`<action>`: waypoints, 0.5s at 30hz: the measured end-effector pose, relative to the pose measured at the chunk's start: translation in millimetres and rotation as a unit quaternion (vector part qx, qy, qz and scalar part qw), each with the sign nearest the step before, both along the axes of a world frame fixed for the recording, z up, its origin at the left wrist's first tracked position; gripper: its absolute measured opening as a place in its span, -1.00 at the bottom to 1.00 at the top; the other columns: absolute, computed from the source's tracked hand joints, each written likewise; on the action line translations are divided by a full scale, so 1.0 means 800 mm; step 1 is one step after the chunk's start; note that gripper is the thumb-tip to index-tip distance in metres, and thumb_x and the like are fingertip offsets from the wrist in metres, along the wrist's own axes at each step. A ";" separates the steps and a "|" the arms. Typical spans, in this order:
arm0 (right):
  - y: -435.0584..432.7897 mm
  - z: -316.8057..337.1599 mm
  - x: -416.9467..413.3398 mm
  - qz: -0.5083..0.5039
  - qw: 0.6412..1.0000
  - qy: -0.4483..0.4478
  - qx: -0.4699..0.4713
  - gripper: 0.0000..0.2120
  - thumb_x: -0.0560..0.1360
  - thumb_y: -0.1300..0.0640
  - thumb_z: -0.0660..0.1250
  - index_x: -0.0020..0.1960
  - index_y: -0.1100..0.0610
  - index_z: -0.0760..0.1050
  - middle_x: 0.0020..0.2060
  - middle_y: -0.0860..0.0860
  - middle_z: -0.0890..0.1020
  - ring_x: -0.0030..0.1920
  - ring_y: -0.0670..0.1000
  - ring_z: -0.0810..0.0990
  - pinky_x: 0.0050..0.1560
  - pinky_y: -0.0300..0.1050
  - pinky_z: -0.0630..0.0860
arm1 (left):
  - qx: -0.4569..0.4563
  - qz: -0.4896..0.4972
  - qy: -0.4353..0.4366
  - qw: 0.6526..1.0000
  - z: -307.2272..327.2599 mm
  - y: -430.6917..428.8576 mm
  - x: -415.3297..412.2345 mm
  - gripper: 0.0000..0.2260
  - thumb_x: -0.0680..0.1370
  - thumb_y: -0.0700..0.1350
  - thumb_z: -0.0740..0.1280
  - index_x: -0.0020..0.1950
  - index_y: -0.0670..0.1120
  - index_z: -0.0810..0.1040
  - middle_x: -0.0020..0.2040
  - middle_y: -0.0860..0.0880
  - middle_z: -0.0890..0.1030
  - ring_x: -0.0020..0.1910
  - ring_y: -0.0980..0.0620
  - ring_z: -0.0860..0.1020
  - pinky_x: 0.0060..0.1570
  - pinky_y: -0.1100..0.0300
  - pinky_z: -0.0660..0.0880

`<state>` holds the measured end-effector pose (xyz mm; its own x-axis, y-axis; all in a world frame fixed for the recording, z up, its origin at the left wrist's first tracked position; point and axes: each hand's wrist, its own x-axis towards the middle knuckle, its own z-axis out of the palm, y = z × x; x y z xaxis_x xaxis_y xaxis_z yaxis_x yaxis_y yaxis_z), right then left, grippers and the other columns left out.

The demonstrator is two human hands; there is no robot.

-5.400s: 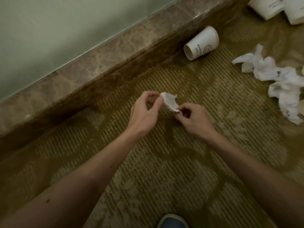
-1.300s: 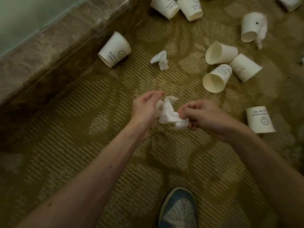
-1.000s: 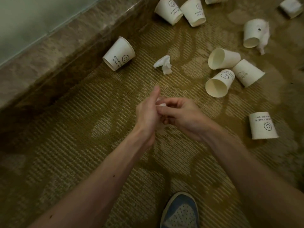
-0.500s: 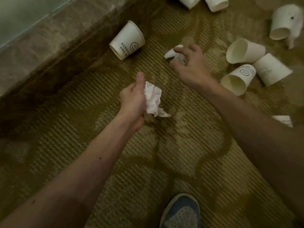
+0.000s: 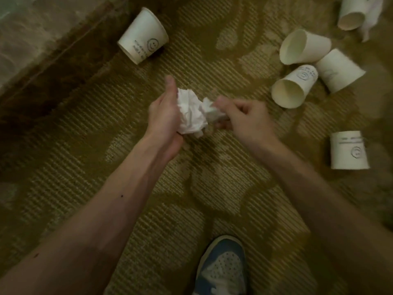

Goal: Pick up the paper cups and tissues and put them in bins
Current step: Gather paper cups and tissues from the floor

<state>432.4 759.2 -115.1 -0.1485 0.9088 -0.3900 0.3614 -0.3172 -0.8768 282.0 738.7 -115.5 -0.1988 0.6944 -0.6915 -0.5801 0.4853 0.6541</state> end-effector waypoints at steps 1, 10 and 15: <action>-0.018 0.003 0.011 -0.013 1.000 0.022 -0.017 -0.73 0.54 -0.07 0.34 -0.13 0.09 0.70 -0.20 0.02 0.73 -0.16 0.03 0.71 -0.06 0.06 0.66 | -0.001 -0.009 -0.003 1.000 0.001 0.001 0.014 -0.50 0.62 0.21 0.16 0.20 -0.21 0.54 0.06 -0.20 0.68 -0.04 -0.15 0.69 -0.21 0.02 0.63; -0.117 0.031 0.117 -0.242 0.969 0.041 -0.028 -0.73 0.62 0.01 0.24 -0.04 0.10 0.66 -0.06 0.17 0.70 -0.01 0.11 0.68 0.01 0.05 0.62 | 0.066 -0.201 -0.025 0.977 0.014 -0.028 0.194 -0.72 0.56 0.05 0.37 0.01 -0.18 0.58 -0.21 -0.07 0.66 -0.25 0.05 0.63 -0.31 0.20 0.56; -0.170 0.042 0.172 -0.232 0.972 -0.040 -0.009 -0.64 0.57 -0.22 0.11 -0.09 -0.14 0.64 -0.05 -0.07 0.71 0.04 -0.12 0.66 0.16 -0.02 0.56 | 0.111 -0.355 0.020 0.928 0.008 -0.063 0.247 -0.84 0.56 0.00 0.39 -0.09 -0.09 0.61 -0.25 -0.01 0.66 -0.26 0.11 0.63 -0.31 0.25 0.56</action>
